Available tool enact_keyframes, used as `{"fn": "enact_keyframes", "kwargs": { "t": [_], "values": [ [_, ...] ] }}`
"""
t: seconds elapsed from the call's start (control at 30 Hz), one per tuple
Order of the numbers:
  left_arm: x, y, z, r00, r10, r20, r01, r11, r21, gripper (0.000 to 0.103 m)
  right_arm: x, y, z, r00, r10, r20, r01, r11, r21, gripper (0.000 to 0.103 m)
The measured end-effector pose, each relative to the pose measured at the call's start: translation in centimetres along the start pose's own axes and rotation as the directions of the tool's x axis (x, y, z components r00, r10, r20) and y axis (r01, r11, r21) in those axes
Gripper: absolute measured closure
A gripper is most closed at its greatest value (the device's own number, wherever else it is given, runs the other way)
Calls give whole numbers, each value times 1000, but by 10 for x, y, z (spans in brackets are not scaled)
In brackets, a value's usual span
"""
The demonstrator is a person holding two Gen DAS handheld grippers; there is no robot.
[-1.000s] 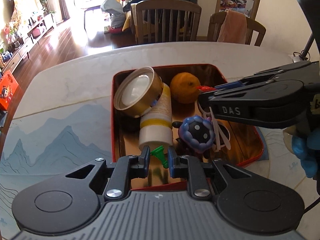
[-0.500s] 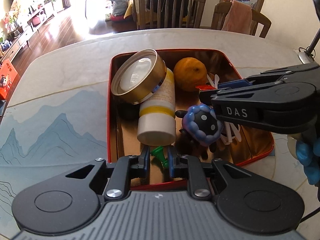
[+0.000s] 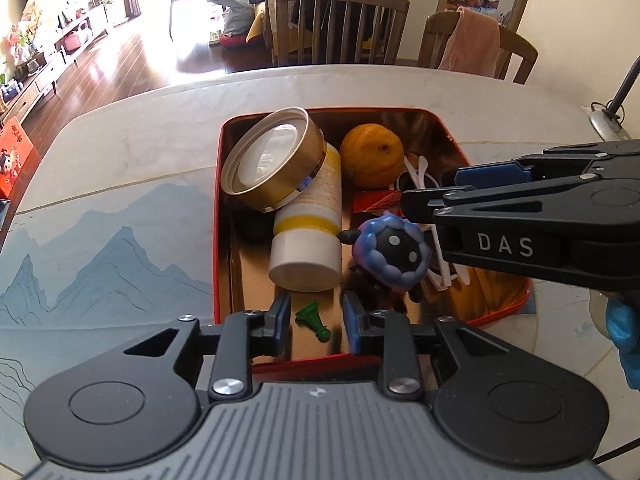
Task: Organize rigid objects
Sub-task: 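Open both grippers to drop the green toy and wrapper into the tin, then move both grippers back toward the pink brush, clipper and purple block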
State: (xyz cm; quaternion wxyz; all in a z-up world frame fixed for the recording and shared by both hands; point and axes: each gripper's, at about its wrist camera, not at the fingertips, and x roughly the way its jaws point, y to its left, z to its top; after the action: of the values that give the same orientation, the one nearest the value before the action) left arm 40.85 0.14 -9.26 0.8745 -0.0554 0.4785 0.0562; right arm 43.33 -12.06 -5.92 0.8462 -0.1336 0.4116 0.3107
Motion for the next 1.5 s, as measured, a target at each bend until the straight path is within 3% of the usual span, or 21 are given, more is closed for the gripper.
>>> {"fn": "enact_keyframes", "kwargs": {
  "t": [0.27, 0.43, 0.57, 0.7, 1.13, 1.5],
  "values": [
    [-23, -2, -6, 999, -19, 44, 19, 1000, 9, 73, -25, 7, -1, 999, 0, 40, -1, 1000, 8, 47],
    [-41, -2, -13, 996, -25, 85, 24, 1000, 17, 49, -44, 12, -7, 998, 7, 64, -8, 1000, 18, 41],
    [-57, -2, -19, 993, -28, 117, 25, 999, 25, 48, -58, 16, -13, 997, 16, 76, -19, 999, 34, 38],
    [-73, 0, -26, 989, -22, 149, 17, 999, 32, 33, -75, 21, -19, 995, 20, 96, -24, 999, 41, 28],
    [-115, 18, -53, 981, -39, 193, 34, 999, 30, 29, -123, 34, -55, 985, -2, 170, -14, 995, 97, 4],
    [-146, 41, -86, 966, -30, 258, 33, 999, -4, 20, -135, 63, -93, 984, 0, 179, -11, 998, 59, 0]
  ]
}}
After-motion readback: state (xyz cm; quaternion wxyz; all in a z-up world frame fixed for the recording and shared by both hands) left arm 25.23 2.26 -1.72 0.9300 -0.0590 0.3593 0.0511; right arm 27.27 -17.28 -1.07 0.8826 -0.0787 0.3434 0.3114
